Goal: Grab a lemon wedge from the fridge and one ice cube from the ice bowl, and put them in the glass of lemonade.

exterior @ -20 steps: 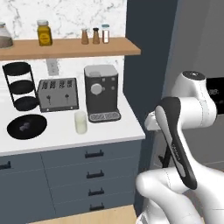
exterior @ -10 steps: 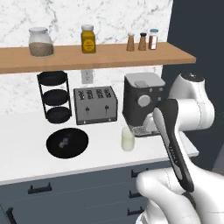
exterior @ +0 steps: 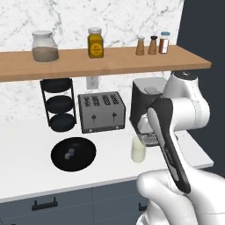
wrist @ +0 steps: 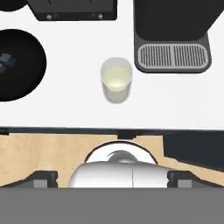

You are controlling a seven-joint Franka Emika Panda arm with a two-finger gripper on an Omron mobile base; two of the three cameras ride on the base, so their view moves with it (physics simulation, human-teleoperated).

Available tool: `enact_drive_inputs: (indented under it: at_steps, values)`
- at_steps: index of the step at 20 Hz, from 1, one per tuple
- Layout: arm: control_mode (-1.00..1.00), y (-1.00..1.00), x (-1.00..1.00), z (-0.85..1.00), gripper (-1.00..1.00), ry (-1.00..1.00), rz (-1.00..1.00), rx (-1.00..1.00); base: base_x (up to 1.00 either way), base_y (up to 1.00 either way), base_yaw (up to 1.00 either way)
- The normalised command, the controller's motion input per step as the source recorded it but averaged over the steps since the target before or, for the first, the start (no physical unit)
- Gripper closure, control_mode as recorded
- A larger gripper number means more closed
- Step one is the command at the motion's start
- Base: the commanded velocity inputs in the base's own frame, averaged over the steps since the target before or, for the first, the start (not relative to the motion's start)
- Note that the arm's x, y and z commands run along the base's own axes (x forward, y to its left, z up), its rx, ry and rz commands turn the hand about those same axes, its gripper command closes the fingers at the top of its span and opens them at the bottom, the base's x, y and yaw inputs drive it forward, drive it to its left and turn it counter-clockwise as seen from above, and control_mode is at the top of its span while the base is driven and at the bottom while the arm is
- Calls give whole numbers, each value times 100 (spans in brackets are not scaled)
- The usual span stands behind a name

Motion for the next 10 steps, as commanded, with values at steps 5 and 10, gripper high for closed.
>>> enact_drive_inputs:
  at_steps: [5,10]
  values:
    - [-100,100,12,0,-100,2,1,-4,0,0,0]
    - [-100,89,42,-9,-100,6,2,0,0,0,0]
